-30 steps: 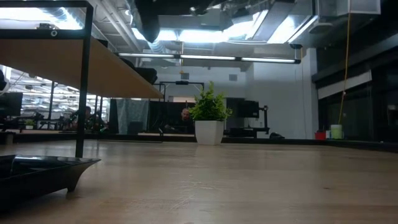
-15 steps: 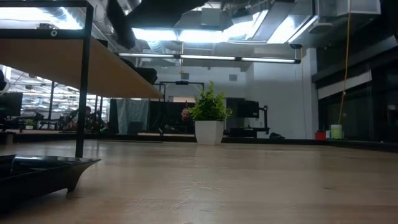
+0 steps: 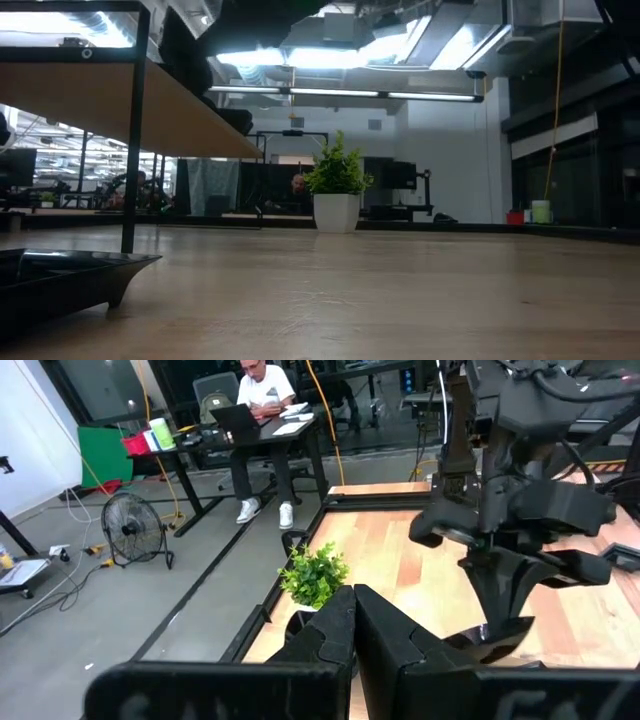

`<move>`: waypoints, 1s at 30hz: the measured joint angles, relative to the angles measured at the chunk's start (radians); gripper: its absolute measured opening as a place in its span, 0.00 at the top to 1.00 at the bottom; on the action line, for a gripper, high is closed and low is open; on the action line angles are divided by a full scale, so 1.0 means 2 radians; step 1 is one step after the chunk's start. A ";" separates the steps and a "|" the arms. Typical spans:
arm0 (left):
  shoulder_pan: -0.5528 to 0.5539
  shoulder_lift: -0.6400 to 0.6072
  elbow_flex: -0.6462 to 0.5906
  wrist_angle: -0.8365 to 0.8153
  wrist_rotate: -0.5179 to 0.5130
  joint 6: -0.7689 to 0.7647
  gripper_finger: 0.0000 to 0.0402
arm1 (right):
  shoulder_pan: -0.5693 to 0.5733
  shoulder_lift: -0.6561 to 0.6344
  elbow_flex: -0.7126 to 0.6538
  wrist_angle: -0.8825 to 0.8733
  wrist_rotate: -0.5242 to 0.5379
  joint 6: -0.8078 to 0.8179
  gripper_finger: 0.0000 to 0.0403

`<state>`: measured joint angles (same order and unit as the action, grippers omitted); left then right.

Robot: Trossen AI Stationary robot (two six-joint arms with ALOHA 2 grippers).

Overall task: Pick & Place Mini shaped plates
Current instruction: Stack the black leaf shape bowl on top of the black leaf shape bowl on the shelf

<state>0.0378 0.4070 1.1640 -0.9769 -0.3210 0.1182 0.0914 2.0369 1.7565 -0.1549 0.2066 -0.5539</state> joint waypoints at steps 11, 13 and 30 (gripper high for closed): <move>0.000 0.000 0.000 0.000 0.000 0.000 0.99 | -0.004 0.000 0.000 -0.030 -0.022 -0.004 0.99; 0.000 0.000 0.000 0.000 0.000 0.000 0.99 | -0.009 0.000 0.000 -0.028 -0.023 -0.005 0.99; 0.000 0.000 0.000 0.000 0.000 0.000 0.99 | -0.043 0.000 0.000 0.019 -0.060 -0.052 0.97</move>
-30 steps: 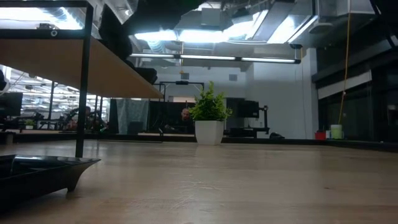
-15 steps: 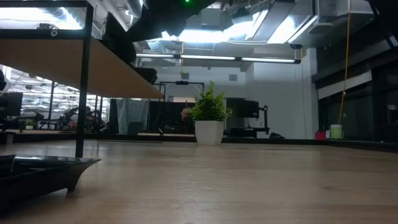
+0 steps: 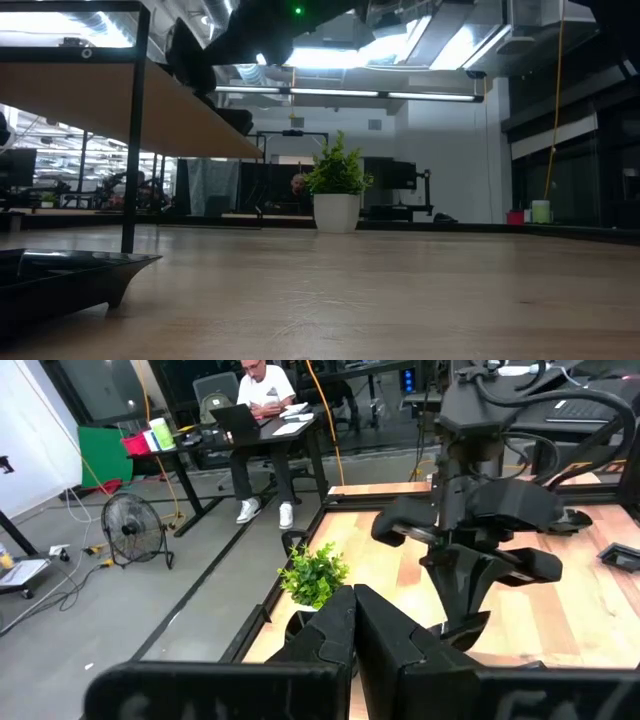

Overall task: Pick & Place Mini shaped plates
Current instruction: Stack the black leaf shape bowl on top of the black leaf shape bowl on the shelf

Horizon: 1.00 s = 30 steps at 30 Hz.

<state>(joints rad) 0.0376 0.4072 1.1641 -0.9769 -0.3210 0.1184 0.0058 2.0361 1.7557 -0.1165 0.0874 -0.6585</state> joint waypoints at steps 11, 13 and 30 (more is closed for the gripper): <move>0.000 0.000 0.000 0.000 0.000 0.000 0.99 | -0.008 0.000 0.000 0.001 -0.001 0.017 0.84; 0.000 0.000 0.000 0.000 0.000 0.000 0.99 | -0.007 0.000 0.000 0.000 -0.001 0.017 0.81; 0.000 0.000 0.000 0.000 0.000 0.000 0.99 | 0.025 0.000 0.000 -0.058 -0.001 0.144 0.69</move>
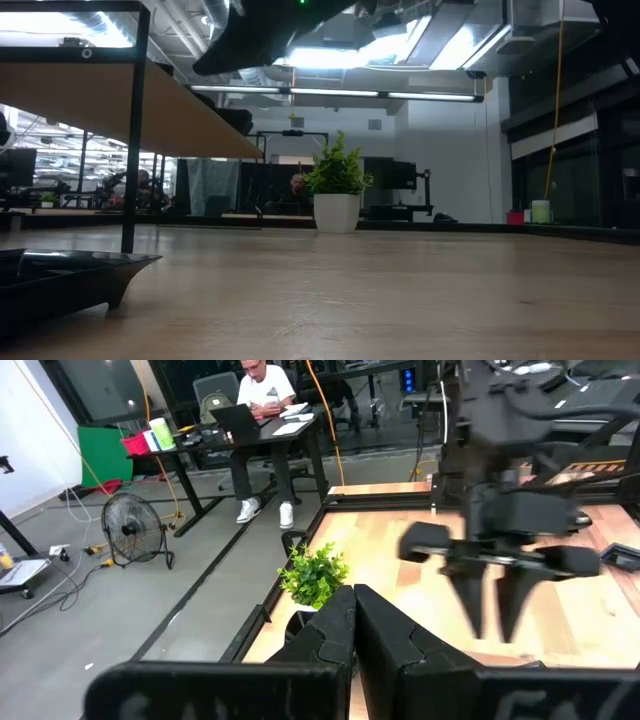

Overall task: Pick & Place Mini shaped plates
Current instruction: Stack the black leaf shape bowl on top of the black leaf shape bowl on the shelf

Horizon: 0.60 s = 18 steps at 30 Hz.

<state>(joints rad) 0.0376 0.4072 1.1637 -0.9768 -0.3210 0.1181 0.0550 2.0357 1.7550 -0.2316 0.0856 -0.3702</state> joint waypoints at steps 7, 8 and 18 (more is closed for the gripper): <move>0.000 0.000 0.000 0.000 0.000 0.000 0.99 | 0.046 0.000 0.000 -0.016 0.000 -0.004 0.72; 0.000 0.000 0.000 0.000 0.000 0.000 0.99 | 0.052 0.000 0.000 -0.027 0.000 -0.006 0.72; 0.000 0.000 0.000 0.000 0.000 0.000 0.99 | 0.090 -0.033 -0.004 -0.166 -0.083 0.075 0.75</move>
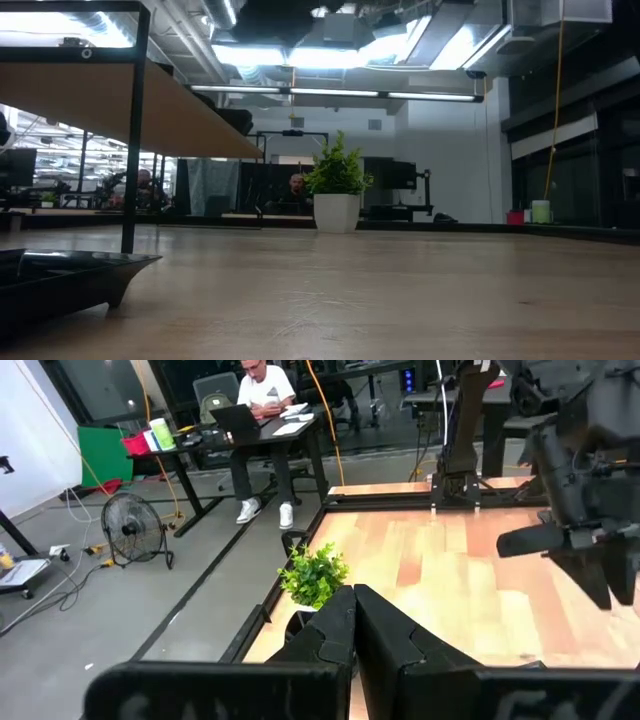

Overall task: Pick & Place Mini shaped plates
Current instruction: Stack the black leaf shape bowl on top of the black leaf shape bowl on the shelf

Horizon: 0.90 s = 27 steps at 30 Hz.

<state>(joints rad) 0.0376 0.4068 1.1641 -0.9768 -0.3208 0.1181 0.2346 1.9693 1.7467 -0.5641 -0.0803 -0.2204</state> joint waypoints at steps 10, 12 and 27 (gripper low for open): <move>0.000 0.000 0.000 0.000 0.000 0.000 0.99 | 0.056 -0.054 -0.083 -0.011 0.039 0.092 0.75; 0.000 0.000 0.000 0.000 0.000 0.000 0.99 | 0.068 -0.062 -0.107 0.011 0.059 0.108 0.75; 0.000 0.000 0.000 0.000 0.000 0.000 0.99 | 0.112 -0.079 -0.187 0.077 0.070 0.189 0.75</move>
<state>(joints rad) 0.0376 0.4068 1.1640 -0.9771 -0.3210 0.1183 0.4591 1.8122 1.3732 -0.4103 0.0605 0.1577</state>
